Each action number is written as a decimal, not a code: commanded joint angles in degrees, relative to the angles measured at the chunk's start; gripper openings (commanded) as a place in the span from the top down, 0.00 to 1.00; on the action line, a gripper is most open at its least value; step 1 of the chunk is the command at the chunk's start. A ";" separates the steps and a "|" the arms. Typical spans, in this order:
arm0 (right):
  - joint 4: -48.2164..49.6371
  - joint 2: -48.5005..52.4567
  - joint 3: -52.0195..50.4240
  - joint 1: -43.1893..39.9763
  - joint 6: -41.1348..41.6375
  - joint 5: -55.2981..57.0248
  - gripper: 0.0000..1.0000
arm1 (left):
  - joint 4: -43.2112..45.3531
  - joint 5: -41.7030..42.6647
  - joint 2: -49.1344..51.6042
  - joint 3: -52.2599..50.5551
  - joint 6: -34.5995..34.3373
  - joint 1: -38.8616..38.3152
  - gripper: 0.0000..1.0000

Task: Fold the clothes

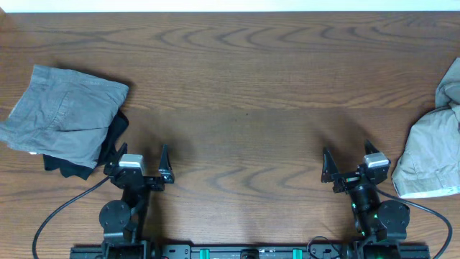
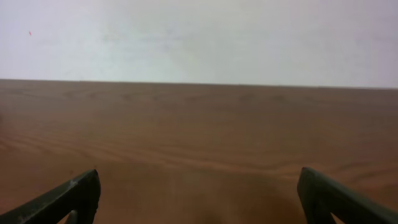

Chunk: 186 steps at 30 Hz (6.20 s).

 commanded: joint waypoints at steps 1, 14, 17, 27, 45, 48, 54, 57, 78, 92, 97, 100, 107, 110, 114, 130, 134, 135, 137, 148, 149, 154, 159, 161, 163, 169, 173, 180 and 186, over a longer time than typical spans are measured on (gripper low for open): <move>-3.82 0.04 4.04 -0.48 2.16 1.01 0.01 | -3.74 4.92 0.33 1.14 -3.19 -0.24 0.02; -28.79 19.96 30.21 -0.48 2.14 7.65 0.01 | -23.30 7.91 17.53 23.26 -7.30 -0.24 0.02; -34.99 28.65 37.27 -0.48 2.08 7.65 0.01 | -30.27 7.93 24.09 29.35 -7.30 -0.24 0.02; -45.29 49.51 49.18 -0.50 1.99 7.80 0.01 | -41.09 10.32 36.17 38.95 -7.30 -0.24 0.02; -45.24 77.94 48.70 -16.70 23.34 35.71 0.01 | -41.11 10.32 36.85 38.95 -7.30 -0.24 0.02; -44.41 82.62 48.61 -18.45 23.37 37.09 0.02 | -41.11 10.32 36.85 38.95 -7.30 -0.24 0.02; -41.66 89.66 48.61 -21.46 23.65 38.29 0.07 | -41.11 10.32 36.85 38.95 -7.30 -0.24 0.02; -41.44 91.69 48.61 -22.32 23.85 38.27 0.16 | -41.11 10.32 36.85 38.95 -7.30 -0.24 0.02; -36.50 93.04 48.39 -15.47 2.58 -4.52 0.99 | -40.68 10.29 36.85 38.95 -7.30 -0.24 0.02; -2.38 76.06 52.59 11.45 12.15 -30.47 0.84 | -39.76 10.29 36.85 38.95 -7.30 -0.24 0.02; -0.79 72.39 52.59 12.59 14.36 -23.78 0.42 | -39.80 10.32 36.85 38.95 -7.32 -0.24 0.02; -5.62 71.73 52.59 11.65 12.76 -23.21 0.40 | -39.76 10.34 36.87 38.95 -7.32 -0.24 0.02; -22.51 71.69 52.59 8.35 8.28 -6.49 0.42 | -39.47 12.83 36.87 38.95 -7.32 -0.24 0.02; -28.44 71.69 52.59 6.97 8.33 5.77 0.42 | -38.73 16.68 37.20 38.93 -7.34 -0.24 0.02; -33.03 71.69 52.59 4.92 8.31 16.50 0.38 | -38.56 23.32 38.82 38.88 -7.34 -0.28 0.05; -39.04 71.69 52.59 -2.14 8.35 21.14 0.26 | -36.20 34.93 54.82 37.44 -7.02 -13.55 0.33; -39.39 71.87 52.35 -2.14 8.26 21.16 0.22 | -31.28 34.14 60.15 37.44 -7.58 -22.25 0.32; -39.32 72.08 52.13 -2.14 7.80 21.18 0.22 | -30.29 32.92 61.31 37.44 -8.52 -24.04 0.32; -38.58 73.16 51.30 -2.14 6.01 21.16 0.21 | -28.13 30.03 63.87 37.44 -10.60 -27.69 0.32; -36.06 83.03 50.01 -2.14 5.97 21.14 0.16 | -14.12 28.61 77.29 37.44 -17.68 -41.18 0.31; -35.91 83.27 50.01 -2.14 5.97 21.11 0.16 | -13.25 28.61 78.38 37.44 -18.10 -41.75 0.31; -35.67 83.30 50.01 -2.14 5.97 21.14 0.15 | -10.49 25.55 83.06 37.44 -19.78 -43.80 0.31; -35.67 83.30 50.01 -2.14 5.97 21.14 0.15 | -5.44 25.66 86.51 37.44 -20.41 -46.31 0.31; -35.69 83.30 50.01 -2.14 5.97 21.11 0.15 | -3.91 25.62 87.45 37.44 -20.68 -47.45 0.31; -35.71 83.30 50.01 -2.14 5.97 21.11 0.15 | -2.86 25.14 88.11 37.44 -21.92 -48.22 0.32; -35.80 83.30 50.01 -2.14 5.97 21.14 0.16 | -2.64 22.45 89.48 37.44 -29.22 -49.90 0.32; -35.87 83.30 50.01 -2.14 5.97 21.11 0.16 | -1.99 22.01 89.64 37.44 -31.61 -51.30 0.32; -35.95 83.30 50.01 -2.14 5.97 21.09 0.16 | 0.72 19.28 89.64 37.44 -33.46 -56.06 0.31; -36.33 83.30 50.01 -2.14 5.97 21.09 0.16 | 0.74 16.85 89.64 37.44 -34.53 -57.24 0.33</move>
